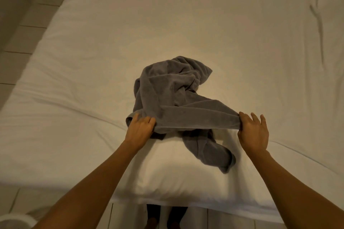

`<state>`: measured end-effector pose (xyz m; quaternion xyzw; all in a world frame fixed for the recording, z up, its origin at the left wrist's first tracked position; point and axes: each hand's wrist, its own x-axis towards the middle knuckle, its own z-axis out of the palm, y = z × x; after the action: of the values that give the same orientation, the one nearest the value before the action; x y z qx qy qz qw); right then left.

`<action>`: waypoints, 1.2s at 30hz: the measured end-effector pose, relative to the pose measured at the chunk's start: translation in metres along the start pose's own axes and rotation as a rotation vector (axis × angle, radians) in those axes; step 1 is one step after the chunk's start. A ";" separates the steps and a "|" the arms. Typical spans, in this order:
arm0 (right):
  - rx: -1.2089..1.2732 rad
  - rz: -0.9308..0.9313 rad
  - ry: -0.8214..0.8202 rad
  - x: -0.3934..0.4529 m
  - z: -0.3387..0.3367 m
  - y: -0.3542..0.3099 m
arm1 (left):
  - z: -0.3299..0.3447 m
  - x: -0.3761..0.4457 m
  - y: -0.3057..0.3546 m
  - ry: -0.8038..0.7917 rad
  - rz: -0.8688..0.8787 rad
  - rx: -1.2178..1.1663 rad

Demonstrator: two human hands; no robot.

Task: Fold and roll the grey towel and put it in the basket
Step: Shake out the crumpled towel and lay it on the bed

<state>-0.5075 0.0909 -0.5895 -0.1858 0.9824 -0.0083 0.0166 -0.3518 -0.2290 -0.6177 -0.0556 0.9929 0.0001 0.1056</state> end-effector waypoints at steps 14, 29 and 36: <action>-0.042 -0.083 0.034 -0.015 0.014 0.003 | -0.024 0.037 -0.014 -0.120 -0.364 0.100; -0.156 0.023 -0.085 0.008 0.003 0.004 | -0.038 0.046 -0.068 0.033 -0.668 -0.023; -0.182 0.020 -0.111 0.015 -0.003 0.003 | -0.026 0.033 -0.091 -0.026 -0.758 -0.051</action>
<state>-0.5229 0.0885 -0.5874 -0.1769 0.9784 0.0917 0.0544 -0.3787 -0.3235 -0.5986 -0.4214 0.9002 -0.0135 0.1092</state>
